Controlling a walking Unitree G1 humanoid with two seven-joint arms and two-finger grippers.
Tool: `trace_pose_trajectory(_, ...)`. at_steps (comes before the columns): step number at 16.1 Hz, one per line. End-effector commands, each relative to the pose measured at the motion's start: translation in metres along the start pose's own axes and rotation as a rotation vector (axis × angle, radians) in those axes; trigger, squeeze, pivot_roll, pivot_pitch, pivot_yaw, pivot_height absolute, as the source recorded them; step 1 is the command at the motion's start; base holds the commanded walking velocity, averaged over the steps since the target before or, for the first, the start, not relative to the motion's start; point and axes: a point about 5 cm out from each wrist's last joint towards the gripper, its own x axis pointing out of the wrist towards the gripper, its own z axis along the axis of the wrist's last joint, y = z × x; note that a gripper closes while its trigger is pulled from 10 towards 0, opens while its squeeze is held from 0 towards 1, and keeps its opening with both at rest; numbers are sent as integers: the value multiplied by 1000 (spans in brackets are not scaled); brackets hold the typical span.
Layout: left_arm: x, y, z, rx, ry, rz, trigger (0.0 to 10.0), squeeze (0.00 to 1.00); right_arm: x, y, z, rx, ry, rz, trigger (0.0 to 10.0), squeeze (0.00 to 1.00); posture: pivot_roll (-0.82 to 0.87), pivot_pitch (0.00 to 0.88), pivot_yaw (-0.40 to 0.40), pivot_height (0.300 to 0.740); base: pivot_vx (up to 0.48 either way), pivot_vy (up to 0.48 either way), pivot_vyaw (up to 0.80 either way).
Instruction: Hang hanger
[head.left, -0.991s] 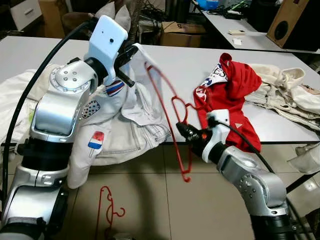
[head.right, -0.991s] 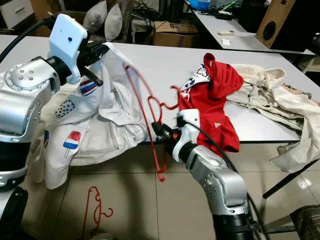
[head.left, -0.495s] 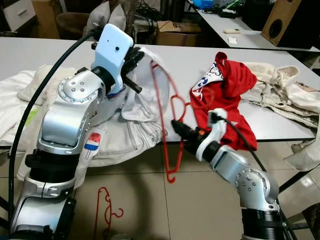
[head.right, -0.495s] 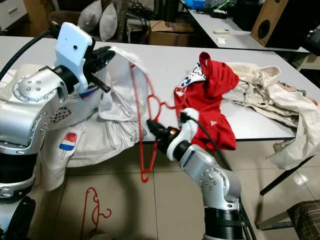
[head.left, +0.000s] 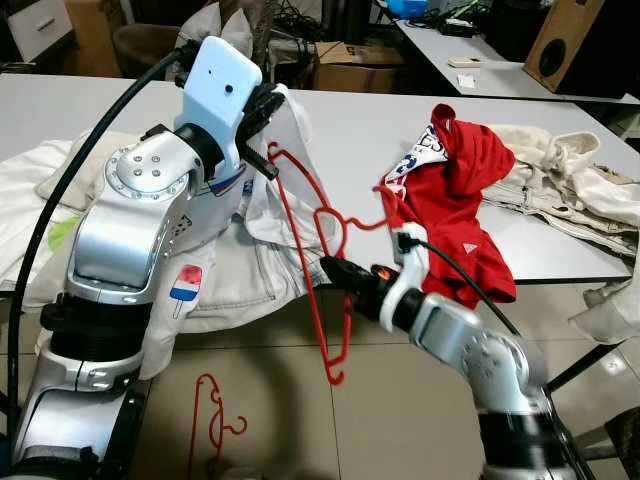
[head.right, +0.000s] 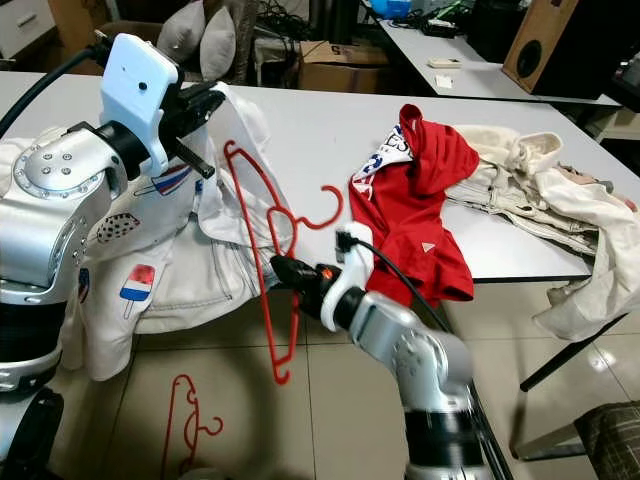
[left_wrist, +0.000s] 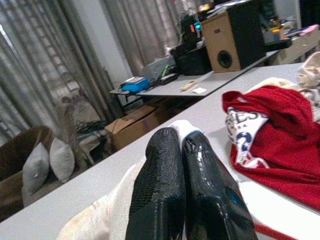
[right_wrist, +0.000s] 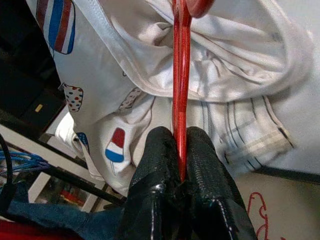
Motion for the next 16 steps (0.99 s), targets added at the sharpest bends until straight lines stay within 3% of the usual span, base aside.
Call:
trace_pose_trajectory(1, 0, -6, 6, 18, -20, -33, 0, 0, 2, 3, 2, 1, 3, 29, 10000, 0, 145, 0, -100, 740, 0, 0, 0)
trace_pose_trajectory(7, -8, -13, -3, 80, 41, -114, 0, 0, 5, 0, 11, -35, -3, 30, 10000, 0, 156, 0, -112, 740, 0, 0, 0)
trace_pose_trajectory(11, -18, -21, -16, 74, 104, -150, 0, 0, -10, -18, 45, -78, -104, -36, 10000, 0, 147, 0, -110, 740, 0, 0, 0)
trace_pose_trajectory(16, -29, -29, -35, 91, 189, -163, 0, 0, -28, -24, 75, -205, -126, -41, 10000, 0, 136, 0, -125, 740, 0, 0, 0)
